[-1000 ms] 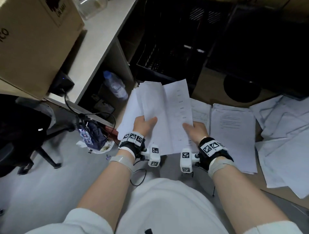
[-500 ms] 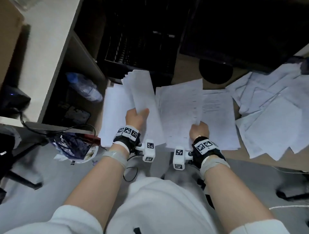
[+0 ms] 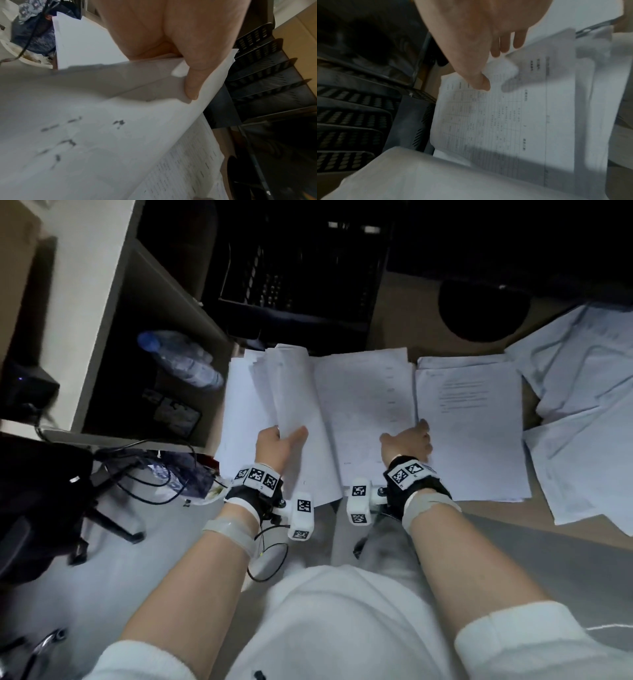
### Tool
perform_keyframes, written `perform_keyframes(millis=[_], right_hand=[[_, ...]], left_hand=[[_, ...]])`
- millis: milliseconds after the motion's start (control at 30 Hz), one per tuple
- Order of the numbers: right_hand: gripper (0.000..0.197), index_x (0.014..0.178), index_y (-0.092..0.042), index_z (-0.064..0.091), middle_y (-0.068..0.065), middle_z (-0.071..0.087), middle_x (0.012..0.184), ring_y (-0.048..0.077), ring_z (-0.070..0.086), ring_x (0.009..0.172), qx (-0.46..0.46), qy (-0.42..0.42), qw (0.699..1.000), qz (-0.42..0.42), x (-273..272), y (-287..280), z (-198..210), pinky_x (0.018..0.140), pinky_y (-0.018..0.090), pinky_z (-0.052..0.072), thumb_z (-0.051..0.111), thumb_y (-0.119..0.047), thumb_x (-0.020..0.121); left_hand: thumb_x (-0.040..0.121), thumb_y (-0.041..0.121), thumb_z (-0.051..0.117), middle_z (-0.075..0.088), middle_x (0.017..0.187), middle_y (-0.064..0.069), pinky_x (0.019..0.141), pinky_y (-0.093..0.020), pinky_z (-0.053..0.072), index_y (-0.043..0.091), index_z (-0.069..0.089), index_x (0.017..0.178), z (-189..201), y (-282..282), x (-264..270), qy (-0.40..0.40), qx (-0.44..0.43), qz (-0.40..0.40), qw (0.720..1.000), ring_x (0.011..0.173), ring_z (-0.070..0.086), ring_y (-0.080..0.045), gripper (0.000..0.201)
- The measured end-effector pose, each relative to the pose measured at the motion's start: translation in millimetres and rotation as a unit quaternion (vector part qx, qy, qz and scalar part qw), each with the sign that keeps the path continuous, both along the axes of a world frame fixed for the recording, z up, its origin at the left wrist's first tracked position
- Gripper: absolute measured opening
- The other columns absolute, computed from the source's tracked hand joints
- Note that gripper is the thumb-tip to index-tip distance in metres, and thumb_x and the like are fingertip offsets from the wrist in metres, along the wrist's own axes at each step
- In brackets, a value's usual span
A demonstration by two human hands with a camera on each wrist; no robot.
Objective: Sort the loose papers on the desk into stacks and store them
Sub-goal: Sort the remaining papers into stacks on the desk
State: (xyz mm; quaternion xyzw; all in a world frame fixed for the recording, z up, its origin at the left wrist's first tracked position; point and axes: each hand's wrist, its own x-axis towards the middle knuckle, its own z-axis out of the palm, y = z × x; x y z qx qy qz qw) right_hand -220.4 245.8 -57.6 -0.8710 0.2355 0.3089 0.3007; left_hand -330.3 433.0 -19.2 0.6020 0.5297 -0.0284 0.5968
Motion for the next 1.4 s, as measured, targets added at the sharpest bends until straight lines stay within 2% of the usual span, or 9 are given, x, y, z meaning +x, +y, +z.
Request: perform_keyframes(millis=[100, 200, 333, 467, 667, 933, 1067, 1200, 1400], right_hand=[[0.085, 0.154, -0.016, 0.023, 0.007, 0.027, 0.159, 0.029, 0.027, 0.145, 0.015, -0.047, 0.996, 0.074, 6, -6, 8, 0.115, 0.043, 0.03, 0.07, -0.021, 0.084], [0.054, 0.138, -0.016, 0.054, 0.004, 0.054, 0.139, 0.023, 0.053, 0.127, 0.22, -0.042, 0.968, 0.109, 4, -13, 19, 0.1, 0.029, 0.043, 0.07, -0.013, 0.086], [0.049, 0.134, -0.017, 0.061, -0.001, 0.061, 0.134, 0.015, 0.058, 0.121, 0.36, 0.035, 0.915, 0.178, -4, -14, 44, 0.096, 0.024, 0.045, 0.074, -0.014, 0.087], [0.072, 0.145, -0.022, 0.049, -0.008, 0.051, 0.143, 0.006, 0.047, 0.127, 0.371, 0.041, 0.894, 0.248, 1, -22, 54, 0.103, 0.022, 0.036, 0.082, -0.023, 0.08], [0.096, 0.147, -0.021, 0.038, -0.006, 0.047, 0.145, 0.008, 0.046, 0.132, 0.387, 0.023, 0.888, 0.246, 16, -40, 64, 0.113, 0.029, 0.037, 0.091, -0.025, 0.067], [0.075, 0.129, -0.02, 0.052, -0.003, 0.058, 0.134, 0.008, 0.054, 0.125, 0.382, -0.001, 0.895, 0.231, 23, -72, 63, 0.107, 0.026, 0.043, 0.091, -0.027, 0.066], [0.03, 0.118, -0.011, 0.062, 0.0, 0.07, 0.112, 0.01, 0.066, 0.102, 0.382, -0.012, 0.903, 0.193, 28, -89, 71, 0.079, 0.011, 0.051, 0.071, -0.019, 0.091], [0.028, 0.1, -0.006, 0.068, 0.012, 0.072, 0.095, 0.023, 0.066, 0.086, 0.314, -0.069, 0.94, 0.117, 40, -105, 65, 0.079, 0.036, 0.055, 0.052, -0.029, 0.102], [0.02, 0.086, -0.007, 0.064, 0.009, 0.065, 0.086, 0.027, 0.059, 0.08, 0.135, -0.103, 0.981, 0.091, 64, -143, 57, 0.074, 0.033, 0.047, 0.053, -0.021, 0.094]], left_hand=[[0.089, 0.021, 0.072, 0.068, 0.068, 0.001, 0.064, -0.027, 0.049, 0.013, 0.069, 0.078, -4, -10, 3, 0.009, 0.003, -0.035, 0.999, 0.065, 0.062, -0.018, 0.014], [0.091, 0.029, 0.07, 0.061, 0.063, 0.002, 0.064, -0.028, 0.043, 0.016, 0.063, 0.069, -3, -27, 10, -0.001, 0.006, -0.05, 0.999, 0.06, 0.054, -0.017, 0.026], [0.1, 0.042, 0.057, 0.042, 0.061, 0.002, 0.064, -0.032, 0.034, 0.015, 0.049, 0.067, 5, -49, 20, -0.015, 0.006, -0.07, 0.997, 0.06, 0.04, -0.017, 0.043], [0.095, 0.059, 0.052, 0.067, 0.09, -0.009, 0.087, -0.04, 0.049, 0.001, 0.068, 0.1, 15, -59, 26, -0.052, 0.003, -0.061, 0.997, 0.084, 0.061, -0.023, 0.06], [0.099, 0.047, 0.055, 0.038, 0.059, 0.004, 0.065, -0.031, 0.032, 0.017, 0.04, 0.06, 36, -83, 40, -0.073, 0.024, -0.057, 0.995, 0.058, 0.037, -0.015, 0.051], [0.089, 0.036, 0.073, 0.071, 0.076, -0.001, 0.072, -0.035, 0.056, 0.013, 0.069, 0.078, 35, -116, 47, -0.108, 0.023, -0.068, 0.992, 0.071, 0.067, -0.02, 0.026], [0.08, 0.02, 0.084, 0.076, 0.1, -0.012, 0.083, -0.039, 0.06, 0.002, 0.072, 0.106, 29, -129, 53, -0.095, 0.006, -0.062, 0.994, 0.09, 0.073, -0.026, 0.034], [0.087, 0.012, 0.075, 0.073, 0.102, -0.016, 0.079, -0.035, 0.056, -0.002, 0.071, 0.109, 20, -127, 67, -0.082, 0.001, -0.053, 0.995, 0.087, 0.07, -0.028, 0.026], [0.089, 0.015, 0.073, 0.071, 0.088, -0.01, 0.075, -0.033, 0.052, 0.003, 0.071, 0.095, 14, -130, 95, -0.076, -0.03, -0.088, 0.993, 0.078, 0.065, -0.023, 0.014]])
